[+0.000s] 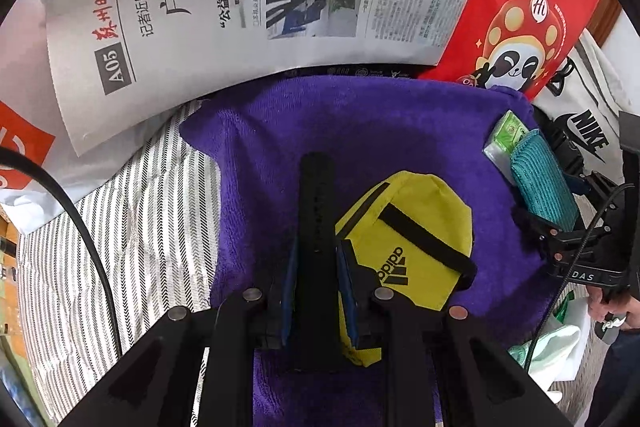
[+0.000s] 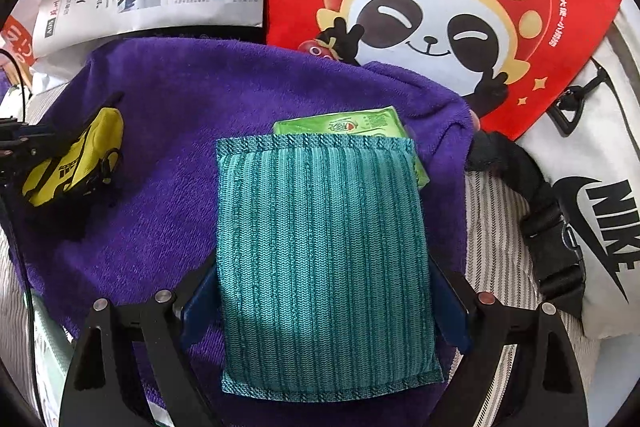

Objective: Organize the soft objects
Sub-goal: 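Lower the teal cloth onto the purple towel with the right tool while the left tool sets the strap there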

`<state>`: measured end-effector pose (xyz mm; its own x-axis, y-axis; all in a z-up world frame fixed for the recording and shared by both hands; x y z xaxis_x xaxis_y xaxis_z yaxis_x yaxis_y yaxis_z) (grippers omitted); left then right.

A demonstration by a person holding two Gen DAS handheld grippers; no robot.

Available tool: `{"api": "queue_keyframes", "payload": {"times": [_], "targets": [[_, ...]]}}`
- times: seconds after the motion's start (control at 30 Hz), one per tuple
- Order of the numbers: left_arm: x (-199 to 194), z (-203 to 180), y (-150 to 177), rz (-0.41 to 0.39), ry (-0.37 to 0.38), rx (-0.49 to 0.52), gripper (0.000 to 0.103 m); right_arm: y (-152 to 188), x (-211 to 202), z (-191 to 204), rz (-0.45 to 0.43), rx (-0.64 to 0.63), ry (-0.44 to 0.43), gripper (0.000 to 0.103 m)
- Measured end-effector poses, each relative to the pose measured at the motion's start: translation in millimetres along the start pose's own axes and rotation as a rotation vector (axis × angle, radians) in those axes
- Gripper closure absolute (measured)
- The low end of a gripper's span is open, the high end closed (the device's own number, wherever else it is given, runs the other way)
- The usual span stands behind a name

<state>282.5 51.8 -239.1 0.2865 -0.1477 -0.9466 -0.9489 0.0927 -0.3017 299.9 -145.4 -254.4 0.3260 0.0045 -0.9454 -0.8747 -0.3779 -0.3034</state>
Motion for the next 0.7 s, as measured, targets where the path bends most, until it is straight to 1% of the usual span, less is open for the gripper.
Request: {"api": "queue_keyframes", "payload": {"times": [0.03, 0.17, 0.23, 0.33, 0.37, 0.4, 0.5, 0.57, 0.63, 0.7], "targets": [[0.4, -0.3, 0.2, -0.001, -0.001, -0.001, 0.083, -0.1, 0.4, 0.4, 0.003, -0.003, -0.009, 0.013], [1.2, -0.4, 3.1, 0.006, 0.011, -0.007, 0.082, 3.4, 5.0, 1.2, 0.035, 0.003, -0.107, 0.012], [-0.2, -1.3, 5.6, 0.006, 0.021, -0.006, 0.077, 3.2, 4.6, 0.3, 0.034, -0.001, -0.123, 0.012], [-2.4, -4.1, 8.7, 0.013, 0.047, -0.005, 0.07, 4.3, -1.7, -3.3, 0.032, -0.005, -0.116, 0.011], [-3.5, -5.4, 9.7, 0.015, 0.051, -0.006, 0.067, 5.0, -5.2, -3.5, 0.026, -0.007, -0.106, 0.009], [-4.7, -6.8, 10.3, 0.019, 0.056, -0.006, 0.066, 6.5, -8.7, -4.0, 0.023, -0.01, -0.096, 0.007], [-9.9, -11.3, 14.6, 0.029, 0.033, 0.008, 0.06, 7.2, -20.5, -7.2, 0.008, -0.005, -0.076, 0.006], [-15.1, -14.2, 18.4, 0.029, 0.008, 0.019, 0.052, 8.8, -29.6, -11.8, 0.0, 0.023, -0.079, 0.006], [-21.7, -13.5, 22.2, 0.026, -0.018, 0.017, 0.051, 14.1, -40.1, -24.8, -0.008, 0.057, -0.089, 0.006], [-31.6, -13.6, 28.2, 0.017, -0.017, 0.011, 0.051, 21.6, -52.5, -28.0, -0.016, 0.082, -0.095, 0.006]]}}
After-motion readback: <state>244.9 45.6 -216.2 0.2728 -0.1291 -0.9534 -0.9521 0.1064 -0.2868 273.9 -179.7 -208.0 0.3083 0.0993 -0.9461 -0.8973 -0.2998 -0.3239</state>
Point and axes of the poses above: each gripper's, at about its wrist camera, not at the fingertips, and x roughly the way its jaws point, z to its left, y to its underside, the point moved 9 cm from there along x, roughly the way its jaws point, and after that the axes turned 11 degrees about z, right-handed, at the moved point
